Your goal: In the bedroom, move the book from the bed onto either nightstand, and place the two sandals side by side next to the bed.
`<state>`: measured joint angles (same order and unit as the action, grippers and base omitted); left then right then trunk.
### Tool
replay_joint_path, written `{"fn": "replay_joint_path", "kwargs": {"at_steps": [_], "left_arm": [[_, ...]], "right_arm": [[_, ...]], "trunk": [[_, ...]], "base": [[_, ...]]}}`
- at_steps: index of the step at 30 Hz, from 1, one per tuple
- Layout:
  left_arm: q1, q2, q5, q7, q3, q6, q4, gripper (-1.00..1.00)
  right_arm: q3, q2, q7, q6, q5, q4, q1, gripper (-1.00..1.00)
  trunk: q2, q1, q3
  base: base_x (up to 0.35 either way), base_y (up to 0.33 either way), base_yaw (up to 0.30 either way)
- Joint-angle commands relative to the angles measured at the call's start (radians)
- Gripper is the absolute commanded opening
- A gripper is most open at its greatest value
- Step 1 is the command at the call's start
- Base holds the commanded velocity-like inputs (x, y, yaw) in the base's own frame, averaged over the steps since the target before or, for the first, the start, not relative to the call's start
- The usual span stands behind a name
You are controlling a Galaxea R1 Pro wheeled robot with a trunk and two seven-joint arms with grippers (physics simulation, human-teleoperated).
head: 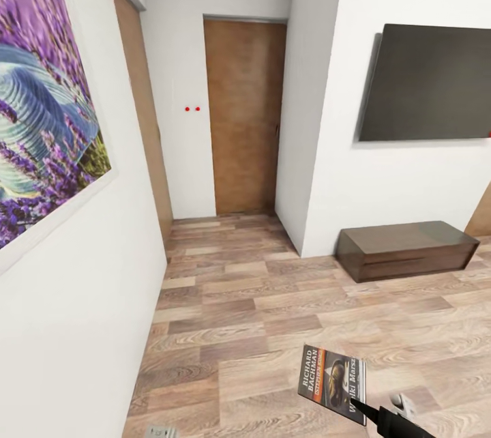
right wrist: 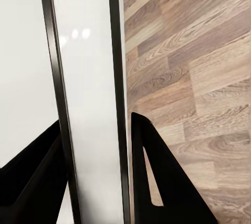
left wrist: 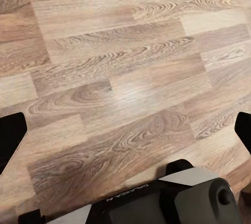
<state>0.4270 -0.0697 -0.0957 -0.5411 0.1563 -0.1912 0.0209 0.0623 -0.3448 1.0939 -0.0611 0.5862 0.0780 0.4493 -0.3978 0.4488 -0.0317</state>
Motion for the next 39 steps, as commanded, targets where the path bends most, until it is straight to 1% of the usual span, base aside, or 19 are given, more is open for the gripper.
{"fn": "replay_joint_path", "kwargs": {"at_steps": [1,23,33,39], "left_arm": [[0.001,0.000,-0.010,-0.002,0.008,-0.005,-0.001,1.00],[0.001,0.000,-0.010,-0.002,0.008,-0.006,-0.001,1.00],[0.001,0.000,-0.010,-0.002,0.008,-0.005,-0.001,1.00],[0.001,0.000,-0.010,-0.002,0.008,-0.005,-0.001,1.00]], "right_arm": [[0.002,0.000,0.003,-0.006,0.010,0.000,0.001,-1.00],[0.002,0.000,0.004,-0.006,0.010,0.000,0.001,-1.00],[0.002,0.000,0.004,-0.006,0.010,0.000,0.001,-1.00],[0.002,0.000,0.004,-0.006,0.010,0.000,0.001,-1.00]], "trunk": [[-0.002,0.001,-0.002],[-0.002,0.001,-0.002],[-0.002,0.001,-0.002],[-0.002,0.001,-0.002]], "base": [[0.329,0.000,-0.001],[0.329,0.000,-0.006],[0.323,0.000,-0.246],[0.108,0.000,-0.282]]}}
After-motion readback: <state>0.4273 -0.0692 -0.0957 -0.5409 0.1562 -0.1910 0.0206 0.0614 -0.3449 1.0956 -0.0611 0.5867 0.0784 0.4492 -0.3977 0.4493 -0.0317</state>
